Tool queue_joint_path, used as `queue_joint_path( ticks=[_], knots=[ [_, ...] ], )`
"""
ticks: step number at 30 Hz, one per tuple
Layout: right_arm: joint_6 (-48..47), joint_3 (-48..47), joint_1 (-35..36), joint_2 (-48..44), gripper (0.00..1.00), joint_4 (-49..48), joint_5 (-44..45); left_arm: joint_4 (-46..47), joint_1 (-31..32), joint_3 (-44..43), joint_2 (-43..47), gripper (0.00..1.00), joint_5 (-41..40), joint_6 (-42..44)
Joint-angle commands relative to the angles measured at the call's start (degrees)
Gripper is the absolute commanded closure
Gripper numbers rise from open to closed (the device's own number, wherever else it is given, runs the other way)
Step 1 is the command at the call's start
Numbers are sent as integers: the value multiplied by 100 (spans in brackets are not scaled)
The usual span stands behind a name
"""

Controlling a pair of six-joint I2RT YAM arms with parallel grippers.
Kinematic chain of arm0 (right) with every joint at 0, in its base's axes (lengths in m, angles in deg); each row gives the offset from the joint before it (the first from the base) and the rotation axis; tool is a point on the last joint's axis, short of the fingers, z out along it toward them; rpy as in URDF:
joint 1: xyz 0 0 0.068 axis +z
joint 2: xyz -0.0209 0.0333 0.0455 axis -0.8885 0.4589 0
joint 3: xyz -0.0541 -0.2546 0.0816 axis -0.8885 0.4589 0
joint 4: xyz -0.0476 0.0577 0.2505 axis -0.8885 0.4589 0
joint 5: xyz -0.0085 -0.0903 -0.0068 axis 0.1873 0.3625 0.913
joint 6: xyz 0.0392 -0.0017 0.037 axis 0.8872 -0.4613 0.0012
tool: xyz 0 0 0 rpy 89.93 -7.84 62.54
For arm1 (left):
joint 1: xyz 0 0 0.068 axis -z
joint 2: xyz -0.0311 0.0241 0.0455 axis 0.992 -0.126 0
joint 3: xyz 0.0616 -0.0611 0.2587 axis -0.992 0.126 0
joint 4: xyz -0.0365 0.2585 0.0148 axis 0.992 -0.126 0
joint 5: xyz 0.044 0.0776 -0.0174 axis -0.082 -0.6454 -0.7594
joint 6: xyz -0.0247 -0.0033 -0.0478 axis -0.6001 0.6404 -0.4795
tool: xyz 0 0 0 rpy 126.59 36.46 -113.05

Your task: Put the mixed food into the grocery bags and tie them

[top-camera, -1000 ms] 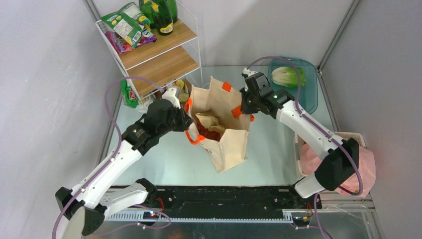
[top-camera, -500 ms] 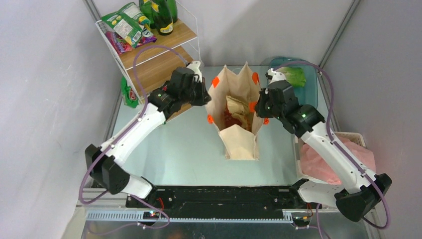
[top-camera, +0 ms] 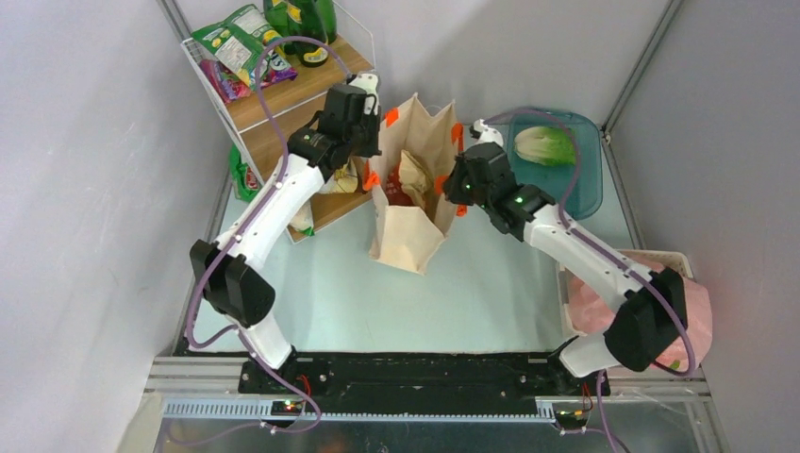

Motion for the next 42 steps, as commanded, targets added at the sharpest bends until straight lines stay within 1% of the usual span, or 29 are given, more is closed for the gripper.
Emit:
queue_joint_path(
  ticks=[1, 3, 4, 5, 6, 7, 8, 9, 11, 14, 15, 17, 19, 22, 24, 25, 26, 27, 28, 29, 30, 31, 35, 38, 39, 42],
  knots=[
    [392, -529, 368, 388, 100, -1207, 73, 219, -84, -497, -21, 100, -806, 848],
    [382, -780, 480, 649, 100, -1256, -7, 222, -83, -501, -28, 98, -987, 1038],
    [353, -981, 509, 746, 99, -1203, -98, 227, -85, -492, -17, 93, -1045, 1072],
    [333, -1090, 553, 919, 95, -1146, -160, 231, -85, -481, 4, 89, -1208, 1111],
    [251, -1311, 568, 1082, 80, -1009, -338, 223, -85, -478, 47, 73, -1318, 1122],
    [212, -1417, 585, 1148, 57, -917, -421, 224, -85, -441, 82, 62, -1482, 1130],
    [148, -1611, 580, 1228, 46, -686, -500, 232, -79, -401, 191, 44, -1539, 1127],
    [121, -1672, 555, 1238, 35, -593, -506, 229, -77, -322, 273, 35, -1595, 1101],
    [68, -1676, 476, 1165, 31, -415, -485, 230, -40, -170, 513, 29, -1573, 1031],
    [44, -1388, 296, 757, 27, -284, -523, 238, 180, 37, 950, 24, -1530, 999],
    [25, -1267, 212, 660, 21, -189, -499, 236, 254, 125, 1034, 23, -1567, 1011],
    [-127, -1148, 86, 346, 14, 87, -409, 237, 513, 264, 1252, 23, -1667, 1044],
    [-251, -1030, -50, 21, 11, 425, -307, 235, 915, 412, 1453, 23, -1695, 988],
    [-239, -892, -327, -556, 10, 975, -34, 244, 1293, 663, 1748, 23, -1543, 692],
    [-198, -815, -435, -915, 8, 1477, 371, 268, 1568, 879, 1893, 22, -1456, 324],
    [-109, -764, -454, -1162, 3, 1842, 836, 340, 1776, 1059, 1945, 22, -1451, 258],
    [-34, -735, -479, -1280, 2, 2051, 1129, 410, 1909, 1175, 2035, 21, -1538, 158],
    [185, -680, -480, -1519, 1, 2511, 1682, 577, 2180, 1403, 2073, 20, -1589, 127],
    [311, -644, -492, -1647, 1, 2737, 1978, 665, 2317, 1585, 2131, 20, -1647, 62],
    [570, -541, -499, -1912, 1, 3135, 2495, 854, 2572, 1671, 2141, 19, -1641, 35],
    [732, -487, -521, -2041, 1, 3352, 2718, 940, 2685, 1802, 2122, 19, -1605, -34],
    [1133, -378, -532, -2312, 1, 3798, 3086, 1103, 2884, 1846, 2042, 17, -1506, -88],
    [2112, -226, -570, -3092, 1, 4973, 3660, 1643, 3268, 1972, 1595, 11, -872, -252],
    [2221, -225, -569, -3669, 1, 5299, 3836, 2133, 3480, 1956, 1232, 7, -482, -182],
    [2142, -232, -569, -4004, 1, 5322, 3895, 2399, 3559, 1945, 1019, 7, -223, -180],
    [1709, -222, -574, -4677, 1, 5049, 4025, 2996, 3657, 1920, 594, 6, 363, -302]
  ],
)
